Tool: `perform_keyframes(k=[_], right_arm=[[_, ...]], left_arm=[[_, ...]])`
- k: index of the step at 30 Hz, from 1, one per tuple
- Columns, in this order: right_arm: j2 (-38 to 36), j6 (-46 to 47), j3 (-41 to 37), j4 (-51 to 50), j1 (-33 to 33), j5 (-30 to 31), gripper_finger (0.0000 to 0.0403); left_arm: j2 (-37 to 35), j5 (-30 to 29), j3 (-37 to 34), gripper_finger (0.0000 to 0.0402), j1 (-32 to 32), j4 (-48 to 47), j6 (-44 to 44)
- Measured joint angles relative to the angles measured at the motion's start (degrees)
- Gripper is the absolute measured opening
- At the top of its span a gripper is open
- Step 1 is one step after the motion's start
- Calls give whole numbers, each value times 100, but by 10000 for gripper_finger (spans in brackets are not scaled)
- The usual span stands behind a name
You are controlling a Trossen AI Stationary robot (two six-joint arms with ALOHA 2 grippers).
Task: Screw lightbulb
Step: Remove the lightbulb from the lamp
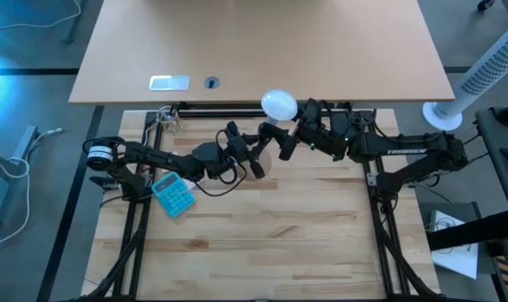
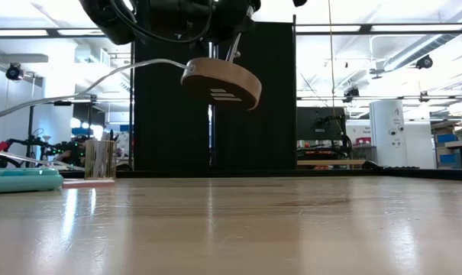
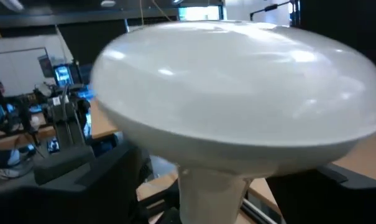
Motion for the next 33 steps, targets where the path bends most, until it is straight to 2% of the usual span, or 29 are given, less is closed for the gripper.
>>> perform_keyframes(k=[5, 15, 33], right_arm=[[111, 60, 0, 108, -1, 338, 287], [376, 36, -2, 260, -2, 446, 249], [349, 131, -2, 360, 68, 598, 241]], left_arm=[[0, -1, 0, 61, 0, 2, -2], [-47, -169, -2, 61, 0, -156, -3], [-90, -304, -2, 61, 0, -192, 105]])
